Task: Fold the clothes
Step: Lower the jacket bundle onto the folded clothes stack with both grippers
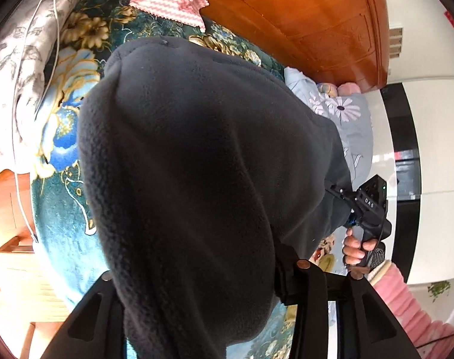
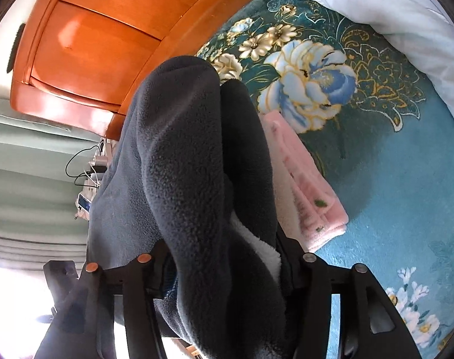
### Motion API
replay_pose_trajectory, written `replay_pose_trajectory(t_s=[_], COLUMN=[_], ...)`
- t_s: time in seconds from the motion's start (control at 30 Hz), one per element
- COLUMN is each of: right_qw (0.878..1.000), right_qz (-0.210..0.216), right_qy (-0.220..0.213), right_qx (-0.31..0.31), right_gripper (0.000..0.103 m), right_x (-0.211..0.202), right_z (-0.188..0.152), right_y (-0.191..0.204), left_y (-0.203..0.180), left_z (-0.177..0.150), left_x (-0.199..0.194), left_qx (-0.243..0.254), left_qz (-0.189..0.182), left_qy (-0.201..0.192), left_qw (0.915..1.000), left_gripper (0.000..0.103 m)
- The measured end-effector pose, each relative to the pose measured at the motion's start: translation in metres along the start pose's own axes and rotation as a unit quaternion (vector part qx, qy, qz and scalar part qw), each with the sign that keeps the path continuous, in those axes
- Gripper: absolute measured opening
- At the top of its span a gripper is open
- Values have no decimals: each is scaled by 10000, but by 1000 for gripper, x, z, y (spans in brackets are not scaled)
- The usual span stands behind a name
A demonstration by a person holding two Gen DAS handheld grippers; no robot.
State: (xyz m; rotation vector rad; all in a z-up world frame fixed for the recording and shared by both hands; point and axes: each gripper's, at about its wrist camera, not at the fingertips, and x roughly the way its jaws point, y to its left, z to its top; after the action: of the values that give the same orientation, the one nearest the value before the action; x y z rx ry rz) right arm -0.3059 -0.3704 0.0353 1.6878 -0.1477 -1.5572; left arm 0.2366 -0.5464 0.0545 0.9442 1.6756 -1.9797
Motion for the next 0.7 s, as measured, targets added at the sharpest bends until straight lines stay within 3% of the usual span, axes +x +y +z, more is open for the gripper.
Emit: replay_pose_trajectory(t_s=[0.23, 0.7], right_qw=[9997, 9977], right_qz=[-168, -669], right_qy=[103, -3], right_qx=[-145, -119], right_gripper=[68, 69], right_x=[-6, -25], right_z=[1, -5], right_y=[6, 19], left_y=[-1, 14], left_z=[-4, -2], left_x=[-7, -45], left_qx=[-126, -50], left_qz=[54, -193], left_qy=[-67, -294], left_qw=[9999, 9994], left_gripper=[63, 72])
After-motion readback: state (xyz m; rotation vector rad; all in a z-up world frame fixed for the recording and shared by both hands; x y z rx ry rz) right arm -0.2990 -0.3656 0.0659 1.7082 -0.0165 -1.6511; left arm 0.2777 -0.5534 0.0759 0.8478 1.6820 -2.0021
